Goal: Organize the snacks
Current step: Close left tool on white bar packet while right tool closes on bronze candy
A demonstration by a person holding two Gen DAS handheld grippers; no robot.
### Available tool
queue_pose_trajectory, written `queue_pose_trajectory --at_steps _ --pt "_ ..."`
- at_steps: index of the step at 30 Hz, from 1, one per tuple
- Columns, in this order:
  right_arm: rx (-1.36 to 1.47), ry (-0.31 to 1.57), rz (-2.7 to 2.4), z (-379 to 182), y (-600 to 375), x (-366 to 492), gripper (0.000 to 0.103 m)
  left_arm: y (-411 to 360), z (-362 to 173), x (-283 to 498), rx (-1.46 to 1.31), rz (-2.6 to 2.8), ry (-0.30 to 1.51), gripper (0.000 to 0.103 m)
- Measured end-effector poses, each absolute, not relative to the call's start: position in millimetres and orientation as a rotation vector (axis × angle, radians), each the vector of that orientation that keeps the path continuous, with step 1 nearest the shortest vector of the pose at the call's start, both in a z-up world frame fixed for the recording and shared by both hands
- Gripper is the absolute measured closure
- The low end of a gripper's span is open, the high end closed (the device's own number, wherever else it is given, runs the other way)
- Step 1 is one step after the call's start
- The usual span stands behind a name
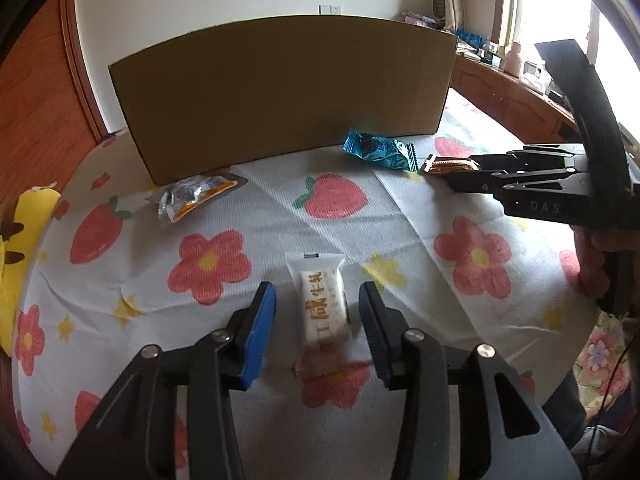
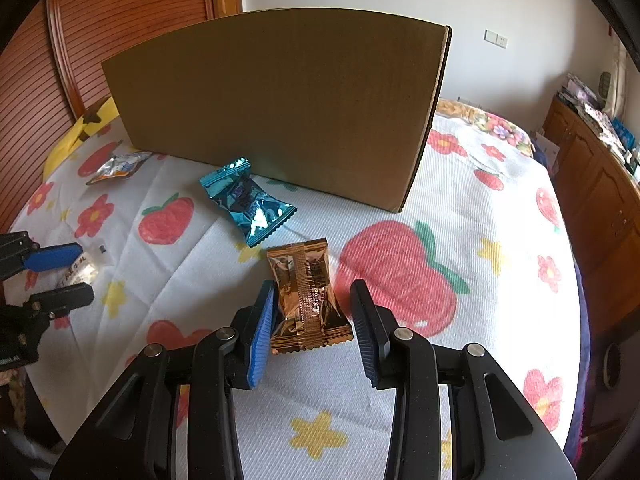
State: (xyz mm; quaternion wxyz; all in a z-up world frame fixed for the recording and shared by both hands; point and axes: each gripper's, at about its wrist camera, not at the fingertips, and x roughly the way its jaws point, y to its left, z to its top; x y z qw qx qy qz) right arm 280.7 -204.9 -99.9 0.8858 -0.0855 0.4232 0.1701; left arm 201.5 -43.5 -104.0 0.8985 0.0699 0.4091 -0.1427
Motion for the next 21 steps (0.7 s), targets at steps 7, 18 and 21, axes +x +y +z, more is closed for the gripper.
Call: queue_pose_trajectory --at_steps 7,18,21 --pt "-0.177 0.880 0.354 -100.0 -205.0 280.7 0.067 -37.9 -107.2 200.9 0.123 -0.252 0.823 0.037" --pt "-0.177 0.880 0.354 -100.2 -205.0 281.0 0.067 -43.6 -108.2 194.8 0.142 -0.211 0.808 0.036" --pt "-0.176 0.881 0.354 -100.2 -205.0 281.0 0.067 -45.6 -107.5 192.6 0.164 -0.225 0.814 0.036"
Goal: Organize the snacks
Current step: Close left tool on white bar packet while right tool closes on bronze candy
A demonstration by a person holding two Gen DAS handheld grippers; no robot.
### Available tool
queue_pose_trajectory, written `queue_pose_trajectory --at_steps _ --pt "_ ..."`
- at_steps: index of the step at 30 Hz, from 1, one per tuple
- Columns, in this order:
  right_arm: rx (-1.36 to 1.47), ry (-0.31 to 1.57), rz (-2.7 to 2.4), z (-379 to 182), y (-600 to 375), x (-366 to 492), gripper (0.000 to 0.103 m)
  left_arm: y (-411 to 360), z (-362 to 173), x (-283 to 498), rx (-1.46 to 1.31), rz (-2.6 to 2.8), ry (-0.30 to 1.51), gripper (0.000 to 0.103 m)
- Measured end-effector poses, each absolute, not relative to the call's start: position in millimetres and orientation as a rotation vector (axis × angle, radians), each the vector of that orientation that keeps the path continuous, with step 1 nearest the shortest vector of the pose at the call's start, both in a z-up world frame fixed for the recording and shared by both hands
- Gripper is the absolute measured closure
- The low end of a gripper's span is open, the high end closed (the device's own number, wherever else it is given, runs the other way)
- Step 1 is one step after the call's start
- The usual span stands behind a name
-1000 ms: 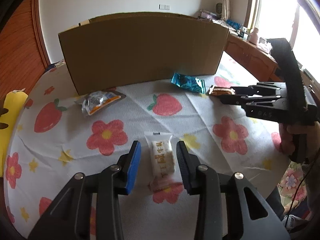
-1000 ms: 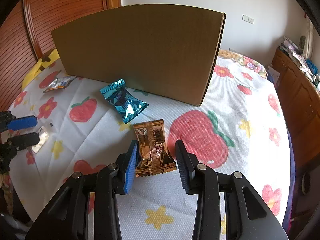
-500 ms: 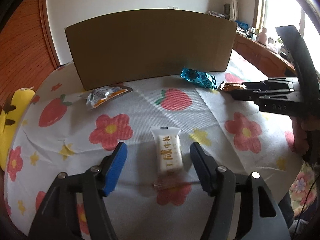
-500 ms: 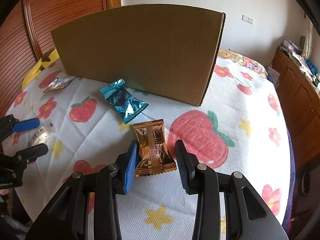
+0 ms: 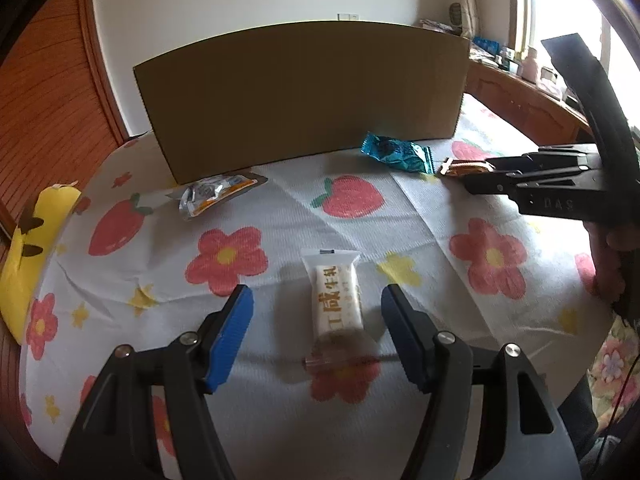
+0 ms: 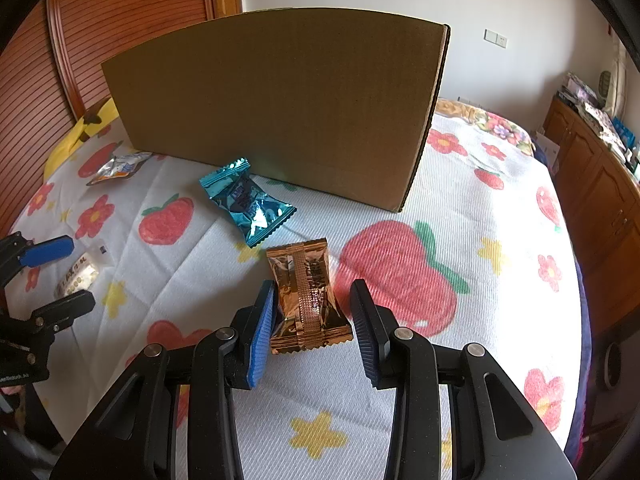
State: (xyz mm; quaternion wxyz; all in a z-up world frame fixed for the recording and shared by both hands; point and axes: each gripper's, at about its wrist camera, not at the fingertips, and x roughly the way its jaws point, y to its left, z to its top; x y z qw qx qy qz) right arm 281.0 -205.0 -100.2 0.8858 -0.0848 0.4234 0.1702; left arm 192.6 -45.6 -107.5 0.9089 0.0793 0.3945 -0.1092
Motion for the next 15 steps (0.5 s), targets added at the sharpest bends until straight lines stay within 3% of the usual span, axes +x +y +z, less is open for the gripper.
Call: queue_pose_trajectory --at_steps 8,13,15 --pt "-0.176 0.881 0.354 -100.1 -205.3 281.0 0.067 -44.2 -105.5 195.3 0.132 -0.286 0.856 0.039" --pt "-0.175 0.881 0.354 -100.1 -205.3 281.1 0.067 -40.3 -102.0 197.5 0.093 -0.292 0.858 0.057" --pt "-0.175 0.881 0.354 -100.1 -205.2 281.3 0.067 -40.6 -101.8 197.1 0.102 -0.283 0.852 0.073"
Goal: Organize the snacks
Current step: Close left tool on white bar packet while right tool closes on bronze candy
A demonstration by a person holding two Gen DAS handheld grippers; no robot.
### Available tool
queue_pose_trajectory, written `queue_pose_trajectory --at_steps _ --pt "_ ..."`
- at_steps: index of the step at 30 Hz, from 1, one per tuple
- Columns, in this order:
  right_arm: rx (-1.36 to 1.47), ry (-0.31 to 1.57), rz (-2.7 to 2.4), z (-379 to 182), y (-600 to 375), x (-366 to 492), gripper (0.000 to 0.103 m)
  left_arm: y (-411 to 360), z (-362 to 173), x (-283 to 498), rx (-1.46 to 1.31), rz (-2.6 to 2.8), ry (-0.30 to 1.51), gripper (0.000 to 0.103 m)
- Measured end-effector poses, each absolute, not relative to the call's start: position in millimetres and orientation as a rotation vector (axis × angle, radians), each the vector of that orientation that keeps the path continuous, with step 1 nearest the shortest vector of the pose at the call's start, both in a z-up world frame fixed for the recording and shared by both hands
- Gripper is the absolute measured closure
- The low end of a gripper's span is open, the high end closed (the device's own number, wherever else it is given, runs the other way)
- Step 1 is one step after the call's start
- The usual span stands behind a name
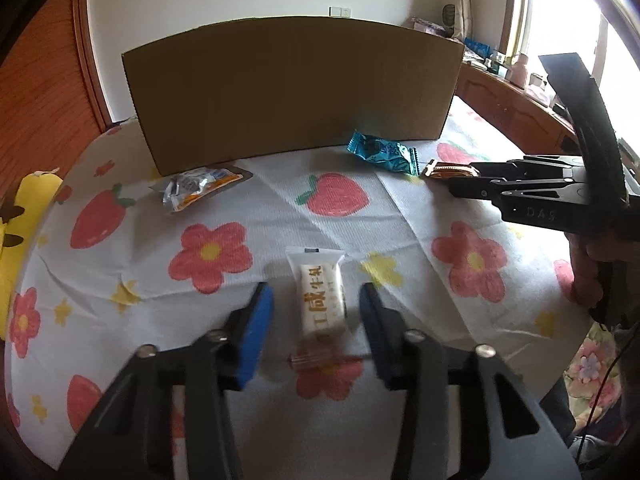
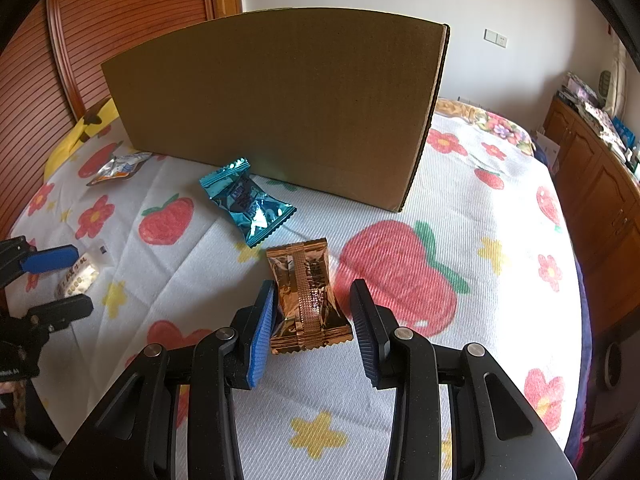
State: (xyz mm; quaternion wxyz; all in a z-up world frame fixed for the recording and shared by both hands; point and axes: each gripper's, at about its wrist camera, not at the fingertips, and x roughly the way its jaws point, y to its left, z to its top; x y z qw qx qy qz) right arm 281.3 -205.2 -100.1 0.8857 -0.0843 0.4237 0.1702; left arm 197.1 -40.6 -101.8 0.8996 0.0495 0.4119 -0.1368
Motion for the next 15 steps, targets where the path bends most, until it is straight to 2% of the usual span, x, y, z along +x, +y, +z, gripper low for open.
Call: queue_pose_trajectory --at_steps 2,15 --pt "-0.175 0.881 0.354 -100.1 -205.2 281.2 0.067 -40.4 -101.3 195.7 0.103 -0.283 0.849 0.082" --pt "-0.179 0.880 0.352 -99.9 -205.0 281.1 0.067 -36.1 -90.7 181.5 0.082 -0.296 0.813 0.083"
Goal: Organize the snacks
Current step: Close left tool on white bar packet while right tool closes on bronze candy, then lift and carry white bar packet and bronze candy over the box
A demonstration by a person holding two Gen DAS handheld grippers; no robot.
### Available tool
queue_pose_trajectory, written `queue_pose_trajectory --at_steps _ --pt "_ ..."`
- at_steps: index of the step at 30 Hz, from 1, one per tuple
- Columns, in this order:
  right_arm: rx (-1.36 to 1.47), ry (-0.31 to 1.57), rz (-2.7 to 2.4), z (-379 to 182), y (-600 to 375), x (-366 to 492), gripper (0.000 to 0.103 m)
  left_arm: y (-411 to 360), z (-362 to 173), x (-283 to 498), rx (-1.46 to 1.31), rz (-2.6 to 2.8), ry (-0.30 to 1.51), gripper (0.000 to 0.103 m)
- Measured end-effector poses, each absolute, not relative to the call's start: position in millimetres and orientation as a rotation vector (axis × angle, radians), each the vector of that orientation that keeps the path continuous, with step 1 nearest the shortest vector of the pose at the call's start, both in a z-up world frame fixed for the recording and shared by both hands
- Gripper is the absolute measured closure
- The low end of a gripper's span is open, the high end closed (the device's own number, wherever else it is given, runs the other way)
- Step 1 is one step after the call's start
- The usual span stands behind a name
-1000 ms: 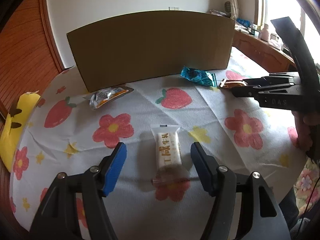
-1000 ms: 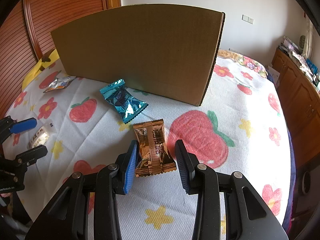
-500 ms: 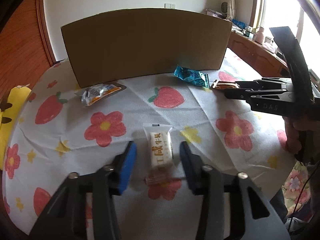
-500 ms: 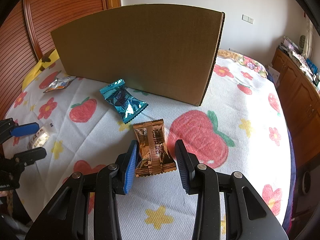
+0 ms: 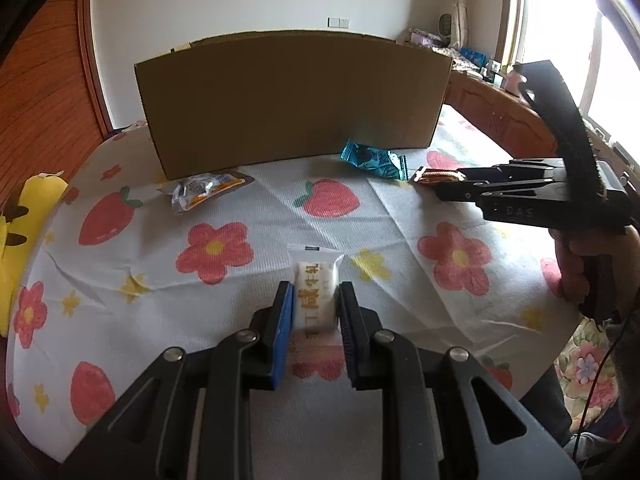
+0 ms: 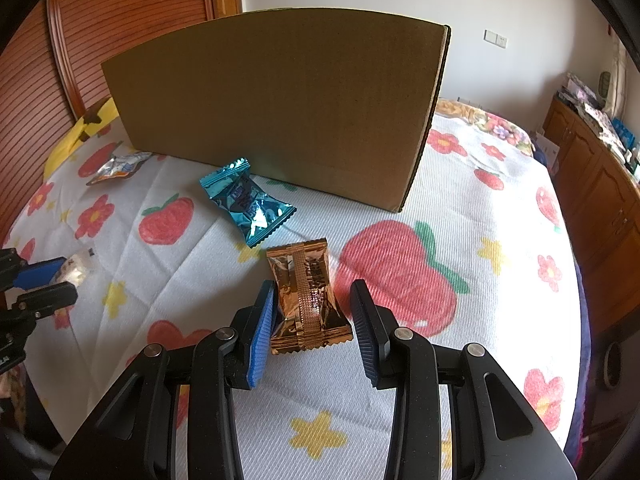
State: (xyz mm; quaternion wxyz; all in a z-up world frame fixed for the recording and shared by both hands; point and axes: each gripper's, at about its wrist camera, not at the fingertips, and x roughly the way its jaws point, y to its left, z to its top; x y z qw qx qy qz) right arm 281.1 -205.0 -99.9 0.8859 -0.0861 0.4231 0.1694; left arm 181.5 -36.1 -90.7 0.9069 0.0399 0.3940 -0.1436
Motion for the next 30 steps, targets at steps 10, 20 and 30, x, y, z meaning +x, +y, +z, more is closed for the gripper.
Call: queue_pose_trajectory --at_steps 10,20,30 --pt "-0.177 0.885 0.347 -98.5 -203.9 281.6 0.072 -31.4 -79.6 168.6 0.046 -0.297 0.776 0.083" --pt "-0.164 0.892 0.339 -92.8 -206.6 269.0 0.088 -28.0 -66.0 153.7 0.040 -0.294 0.734 0.083" --pt "-0.164 0.827 0.378 -63.8 -198.3 229.0 0.087 -24.4 -50.8 146.4 0.033 -0.286 0.696 0.083"
